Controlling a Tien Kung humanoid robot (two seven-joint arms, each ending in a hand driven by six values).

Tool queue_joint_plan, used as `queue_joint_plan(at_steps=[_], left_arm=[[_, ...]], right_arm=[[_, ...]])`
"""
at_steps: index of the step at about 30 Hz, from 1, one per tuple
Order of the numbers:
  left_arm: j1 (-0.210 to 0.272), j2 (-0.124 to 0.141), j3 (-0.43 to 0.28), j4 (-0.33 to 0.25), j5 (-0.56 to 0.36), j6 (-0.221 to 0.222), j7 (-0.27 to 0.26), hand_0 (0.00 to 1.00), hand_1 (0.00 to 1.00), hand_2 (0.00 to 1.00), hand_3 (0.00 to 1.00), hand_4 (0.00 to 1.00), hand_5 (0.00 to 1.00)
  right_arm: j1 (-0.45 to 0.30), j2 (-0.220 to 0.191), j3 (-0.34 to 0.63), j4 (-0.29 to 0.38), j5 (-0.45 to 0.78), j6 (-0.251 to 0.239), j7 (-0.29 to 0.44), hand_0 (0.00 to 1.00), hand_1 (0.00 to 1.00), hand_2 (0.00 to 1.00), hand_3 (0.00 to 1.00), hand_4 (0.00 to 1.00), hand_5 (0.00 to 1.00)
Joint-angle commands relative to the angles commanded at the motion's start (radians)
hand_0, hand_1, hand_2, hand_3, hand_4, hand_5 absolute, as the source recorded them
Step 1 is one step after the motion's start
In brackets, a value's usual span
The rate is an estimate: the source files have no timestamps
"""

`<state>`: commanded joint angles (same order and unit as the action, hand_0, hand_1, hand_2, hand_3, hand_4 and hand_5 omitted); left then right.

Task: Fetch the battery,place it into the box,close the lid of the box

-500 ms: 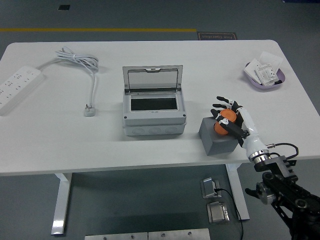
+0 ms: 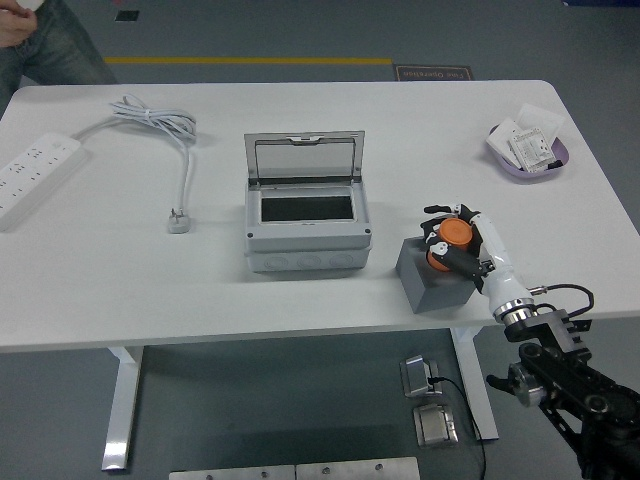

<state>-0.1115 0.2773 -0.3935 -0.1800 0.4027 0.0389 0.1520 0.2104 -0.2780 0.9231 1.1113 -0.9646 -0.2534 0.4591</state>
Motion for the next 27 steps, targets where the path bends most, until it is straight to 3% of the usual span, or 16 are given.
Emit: queue_joint_plan(at_steps=[3, 4, 9, 10, 15, 16, 27], left_arm=[[-0.002, 0.001, 0.001, 0.000, 0.002, -0.001, 0.000, 0.622, 0.695, 0.645, 0.601, 0.677, 0.195], [-0.002, 0.001, 0.001, 0.000, 0.003, -0.001, 0.001, 0.622, 0.698, 0.645, 0.600, 0.674, 0.189], [-0.004, 0.003, 0.002, 0.000, 0.005, -0.001, 0.001, 0.622, 0.698, 0.645, 0.600, 0.674, 0.189], [-0.004, 0.003, 0.002, 0.000, 0.005, -0.001, 0.001, 0.623, 0.696, 0.645, 0.601, 0.674, 0.187], [-0.006, 0.004, 0.006, 0.000, 0.003, -0.001, 0.000, 0.623, 0.696, 0.645, 0.601, 0.674, 0.187], [-0.006, 0.004, 0.005, 0.000, 0.003, -0.001, 0.000, 0.623, 0.697, 0.645, 0.602, 0.675, 0.184], [-0.006, 0.005, -0.002, 0.000, 0.013, -0.001, 0.002, 0.623, 0.697, 0.645, 0.602, 0.677, 0.182]], right_arm=[[0.003, 0.000, -0.004, 0.001, 0.008, -0.006, 0.008, 0.223, 0.349, 0.453, 0.567, 0.375, 0.002], [0.003, -0.001, -0.004, 0.002, 0.010, -0.007, 0.011, 0.211, 0.319, 0.344, 0.551, 0.316, 0.002], [0.007, -0.002, -0.008, 0.005, 0.022, -0.008, 0.016, 0.211, 0.319, 0.344, 0.551, 0.316, 0.002], [0.008, -0.002, -0.008, 0.006, 0.023, -0.009, 0.017, 0.189, 0.278, 0.288, 0.477, 0.339, 0.002], [0.012, -0.003, -0.009, 0.013, 0.024, -0.011, 0.016, 0.189, 0.278, 0.288, 0.477, 0.339, 0.002], [0.012, -0.004, -0.008, 0.015, 0.023, -0.011, 0.014, 0.174, 0.240, 0.283, 0.414, 0.263, 0.002], [0.038, -0.010, -0.011, 0.038, 0.002, -0.020, -0.007, 0.144, 0.183, 0.283, 0.383, 0.241, 0.002]])
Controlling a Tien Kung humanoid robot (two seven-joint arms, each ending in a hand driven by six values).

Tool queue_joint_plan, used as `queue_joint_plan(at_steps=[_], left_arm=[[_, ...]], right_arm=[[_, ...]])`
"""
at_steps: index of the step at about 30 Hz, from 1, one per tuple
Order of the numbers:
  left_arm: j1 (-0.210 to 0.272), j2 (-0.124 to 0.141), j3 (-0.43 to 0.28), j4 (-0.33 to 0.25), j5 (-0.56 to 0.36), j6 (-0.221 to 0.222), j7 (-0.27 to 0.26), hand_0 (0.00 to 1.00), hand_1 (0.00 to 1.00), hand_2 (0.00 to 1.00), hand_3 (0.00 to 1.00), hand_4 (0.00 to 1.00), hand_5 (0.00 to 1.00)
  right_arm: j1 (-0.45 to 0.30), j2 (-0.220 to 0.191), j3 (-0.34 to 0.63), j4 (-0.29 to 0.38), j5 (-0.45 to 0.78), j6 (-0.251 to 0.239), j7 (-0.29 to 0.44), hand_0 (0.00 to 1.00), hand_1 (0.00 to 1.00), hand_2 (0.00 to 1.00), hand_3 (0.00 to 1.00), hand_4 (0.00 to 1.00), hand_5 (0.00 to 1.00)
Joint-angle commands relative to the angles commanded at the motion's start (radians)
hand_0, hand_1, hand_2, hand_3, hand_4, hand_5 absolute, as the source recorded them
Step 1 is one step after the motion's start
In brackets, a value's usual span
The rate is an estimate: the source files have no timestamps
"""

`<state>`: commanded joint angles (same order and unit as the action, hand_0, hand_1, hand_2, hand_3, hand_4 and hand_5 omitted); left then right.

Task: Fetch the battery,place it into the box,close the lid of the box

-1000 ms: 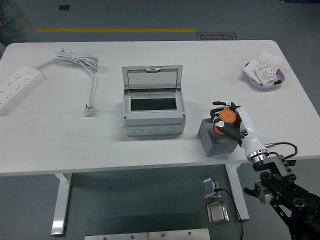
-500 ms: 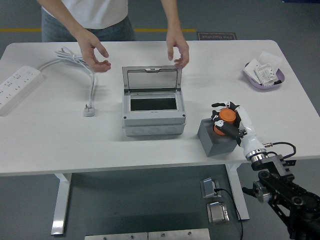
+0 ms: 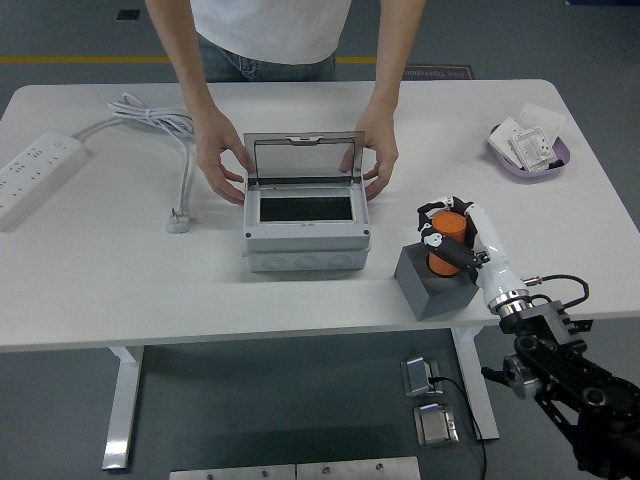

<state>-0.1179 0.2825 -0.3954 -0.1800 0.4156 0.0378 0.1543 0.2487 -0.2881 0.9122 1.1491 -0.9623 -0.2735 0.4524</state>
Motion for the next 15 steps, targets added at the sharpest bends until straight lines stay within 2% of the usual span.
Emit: queue_joint_plan(at_steps=[7, 12, 15], left_arm=[[0.000, 0.001, -0.011, 0.000, 0.013, 0.000, 0.003, 0.624, 0.698, 0.648, 0.602, 0.682, 0.179], [0.002, 0.001, -0.021, 0.000, 0.022, 0.001, 0.006, 0.624, 0.698, 0.648, 0.602, 0.682, 0.179], [0.004, 0.001, -0.029, 0.000, 0.029, 0.001, 0.008, 0.625, 0.698, 0.649, 0.604, 0.685, 0.180]], right_arm=[[0.062, -0.015, -0.034, 0.003, -0.028, -0.024, -0.034, 0.147, 0.190, 0.286, 0.391, 0.230, 0.002], [0.144, -0.020, -0.102, 0.003, -0.133, -0.044, -0.113, 0.147, 0.190, 0.286, 0.391, 0.230, 0.002], [0.209, -0.007, -0.158, -0.013, -0.212, -0.039, -0.176, 0.159, 0.193, 0.286, 0.389, 0.227, 0.002]])
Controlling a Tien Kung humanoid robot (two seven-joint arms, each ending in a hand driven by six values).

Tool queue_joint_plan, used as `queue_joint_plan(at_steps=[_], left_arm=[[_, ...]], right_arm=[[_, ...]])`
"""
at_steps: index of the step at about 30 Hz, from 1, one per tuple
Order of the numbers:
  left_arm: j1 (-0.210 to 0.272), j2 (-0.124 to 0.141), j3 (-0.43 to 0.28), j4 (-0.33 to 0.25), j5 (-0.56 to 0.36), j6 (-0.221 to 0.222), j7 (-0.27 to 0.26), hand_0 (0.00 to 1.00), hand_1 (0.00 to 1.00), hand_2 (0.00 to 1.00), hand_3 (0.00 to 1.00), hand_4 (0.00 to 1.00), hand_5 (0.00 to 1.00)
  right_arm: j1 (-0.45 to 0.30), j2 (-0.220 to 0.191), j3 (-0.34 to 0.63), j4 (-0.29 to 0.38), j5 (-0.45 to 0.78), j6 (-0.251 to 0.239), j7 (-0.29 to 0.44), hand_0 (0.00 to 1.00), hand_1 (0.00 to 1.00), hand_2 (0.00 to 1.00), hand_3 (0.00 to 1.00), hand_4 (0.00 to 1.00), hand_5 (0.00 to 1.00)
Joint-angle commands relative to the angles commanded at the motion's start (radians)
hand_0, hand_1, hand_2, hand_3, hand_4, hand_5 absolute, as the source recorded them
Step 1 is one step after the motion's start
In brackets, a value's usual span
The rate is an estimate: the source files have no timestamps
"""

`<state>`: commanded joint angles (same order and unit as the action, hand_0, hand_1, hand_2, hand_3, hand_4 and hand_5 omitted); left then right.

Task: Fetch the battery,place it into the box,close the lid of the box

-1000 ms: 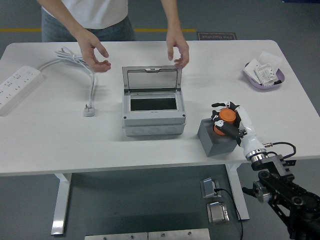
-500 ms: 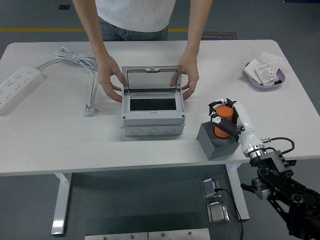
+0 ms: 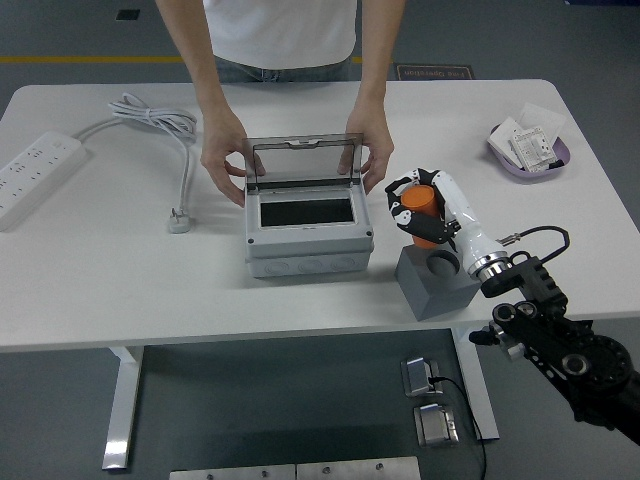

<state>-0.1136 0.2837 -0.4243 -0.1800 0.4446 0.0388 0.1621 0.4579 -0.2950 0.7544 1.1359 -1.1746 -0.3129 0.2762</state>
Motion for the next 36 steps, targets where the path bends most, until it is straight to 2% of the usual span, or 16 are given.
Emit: queue_joint_plan(at_steps=[5, 13, 20, 29, 36], left_arm=[[0.002, 0.000, 0.001, 0.000, -0.001, 0.000, 0.001, 0.624, 0.698, 0.649, 0.604, 0.686, 0.180], [0.001, 0.005, -0.004, 0.000, 0.011, -0.001, 0.007, 0.624, 0.698, 0.649, 0.604, 0.687, 0.184], [-0.007, 0.007, -0.013, -0.001, 0.031, -0.004, 0.011, 0.624, 0.698, 0.649, 0.604, 0.688, 0.186], [-0.022, 0.000, -0.023, -0.001, 0.057, -0.007, 0.016, 0.625, 0.698, 0.649, 0.604, 0.688, 0.188], [-0.029, -0.008, -0.048, -0.001, 0.102, -0.014, 0.027, 0.624, 0.698, 0.649, 0.603, 0.687, 0.188]], right_arm=[[0.105, 0.044, -0.061, -0.039, -0.125, 0.013, -0.090, 0.161, 0.195, 0.287, 0.397, 0.226, 0.002], [0.258, 0.114, -0.168, -0.120, -0.245, 0.026, -0.142, 0.163, 0.198, 0.286, 0.396, 0.230, 0.002], [0.354, 0.178, -0.271, -0.204, -0.237, 0.036, -0.154, 0.165, 0.203, 0.286, 0.397, 0.231, 0.002], [0.400, 0.210, -0.340, -0.298, -0.209, 0.028, -0.131, 0.176, 0.205, 0.285, 0.395, 0.226, 0.002], [0.428, 0.242, -0.388, -0.382, -0.118, 0.017, -0.077, 0.177, 0.211, 0.284, 0.394, 0.226, 0.002]])
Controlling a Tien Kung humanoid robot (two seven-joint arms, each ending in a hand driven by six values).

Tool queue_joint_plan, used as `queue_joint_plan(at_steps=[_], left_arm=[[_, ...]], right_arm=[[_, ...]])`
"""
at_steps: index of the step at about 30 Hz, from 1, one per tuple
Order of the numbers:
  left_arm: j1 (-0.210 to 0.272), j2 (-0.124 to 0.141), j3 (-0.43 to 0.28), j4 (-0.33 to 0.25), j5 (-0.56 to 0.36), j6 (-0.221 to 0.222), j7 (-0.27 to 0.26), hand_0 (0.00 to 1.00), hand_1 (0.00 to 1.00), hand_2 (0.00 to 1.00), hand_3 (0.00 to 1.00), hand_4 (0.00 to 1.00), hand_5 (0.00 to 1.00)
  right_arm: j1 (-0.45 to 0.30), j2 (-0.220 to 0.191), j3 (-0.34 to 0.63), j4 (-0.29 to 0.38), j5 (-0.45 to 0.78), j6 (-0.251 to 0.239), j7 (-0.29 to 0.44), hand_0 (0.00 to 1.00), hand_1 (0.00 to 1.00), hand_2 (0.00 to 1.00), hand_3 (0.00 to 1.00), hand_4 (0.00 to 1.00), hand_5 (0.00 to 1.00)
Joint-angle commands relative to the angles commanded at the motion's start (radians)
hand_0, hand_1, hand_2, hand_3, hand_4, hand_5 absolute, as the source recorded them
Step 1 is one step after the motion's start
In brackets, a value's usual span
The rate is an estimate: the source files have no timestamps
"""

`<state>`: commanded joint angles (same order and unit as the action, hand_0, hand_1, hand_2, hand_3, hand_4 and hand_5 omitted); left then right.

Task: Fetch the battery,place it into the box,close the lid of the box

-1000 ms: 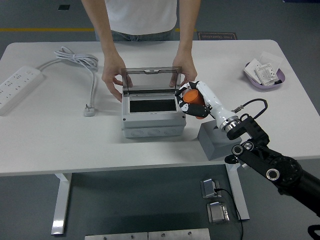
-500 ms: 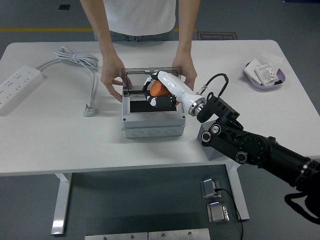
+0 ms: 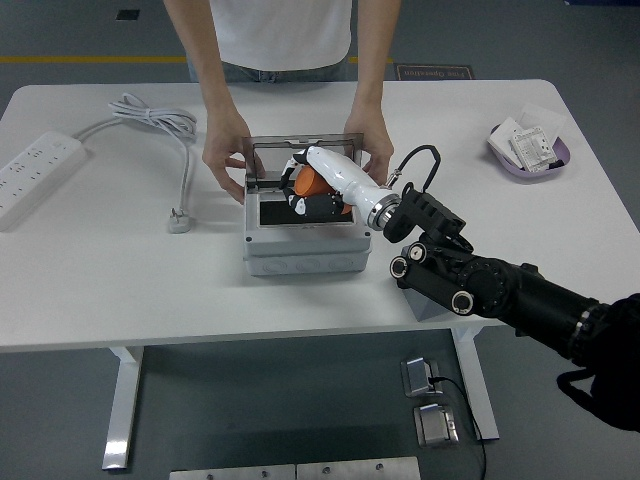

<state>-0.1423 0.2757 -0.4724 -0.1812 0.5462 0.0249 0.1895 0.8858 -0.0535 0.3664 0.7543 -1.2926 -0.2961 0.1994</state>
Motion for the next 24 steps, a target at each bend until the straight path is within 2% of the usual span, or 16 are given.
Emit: queue_joint_plan(at_steps=[3, 4, 9, 10, 15, 16, 21, 22, 24], left_arm=[[-0.003, -0.003, -0.008, 0.000, 0.015, -0.002, 0.003, 0.624, 0.698, 0.649, 0.603, 0.687, 0.188], [-0.004, -0.004, -0.011, 0.000, 0.019, -0.002, 0.004, 0.624, 0.698, 0.649, 0.603, 0.686, 0.187], [-0.004, -0.007, -0.026, 0.000, 0.041, -0.004, 0.009, 0.624, 0.698, 0.649, 0.603, 0.686, 0.187], [-0.003, -0.007, -0.030, 0.000, 0.045, -0.005, 0.010, 0.624, 0.697, 0.646, 0.602, 0.684, 0.186], [-0.004, -0.006, -0.038, 0.000, 0.056, -0.006, 0.013, 0.624, 0.697, 0.646, 0.602, 0.684, 0.186], [-0.004, -0.005, -0.037, 0.000, 0.056, -0.006, 0.013, 0.624, 0.697, 0.646, 0.602, 0.682, 0.185], [-0.009, -0.005, -0.036, 0.000, 0.061, -0.007, 0.012, 0.624, 0.697, 0.646, 0.602, 0.682, 0.185], [-0.010, -0.005, -0.036, 0.000, 0.063, -0.007, 0.012, 0.624, 0.697, 0.645, 0.602, 0.681, 0.184], [-0.012, -0.005, -0.037, 0.000, 0.068, -0.008, 0.013, 0.624, 0.697, 0.645, 0.602, 0.681, 0.184]], right_arm=[[0.008, 0.010, -0.010, -0.024, 0.029, 0.003, 0.021, 0.177, 0.211, 0.284, 0.394, 0.226, 0.002], [0.010, 0.013, -0.009, -0.029, 0.035, 0.006, 0.027, 0.185, 0.242, 0.301, 0.421, 0.277, 0.002], [0.012, 0.019, 0.005, -0.036, 0.062, 0.031, 0.051, 0.185, 0.242, 0.301, 0.421, 0.277, 0.002], [0.012, 0.020, 0.009, -0.036, 0.066, 0.035, 0.054, 0.281, 0.316, 0.365, 0.500, 0.519, 0.074], [0.009, 0.025, 0.023, -0.037, 0.081, 0.047, 0.071, 0.281, 0.316, 0.365, 0.500, 0.519, 0.074], [0.009, 0.025, 0.024, -0.037, 0.082, 0.048, 0.073, 0.714, 0.561, 0.643, 0.669, 0.711, 0.284], [0.007, 0.024, 0.031, -0.047, 0.085, 0.052, 0.079, 0.714, 0.561, 0.643, 0.669, 0.711, 0.284], [0.006, 0.024, 0.032, -0.049, 0.085, 0.053, 0.079, 0.860, 0.683, 0.700, 0.776, 0.818, 0.426], [0.004, 0.022, 0.035, -0.058, 0.086, 0.056, 0.080, 0.860, 0.683, 0.700, 0.776, 0.818, 0.426]])
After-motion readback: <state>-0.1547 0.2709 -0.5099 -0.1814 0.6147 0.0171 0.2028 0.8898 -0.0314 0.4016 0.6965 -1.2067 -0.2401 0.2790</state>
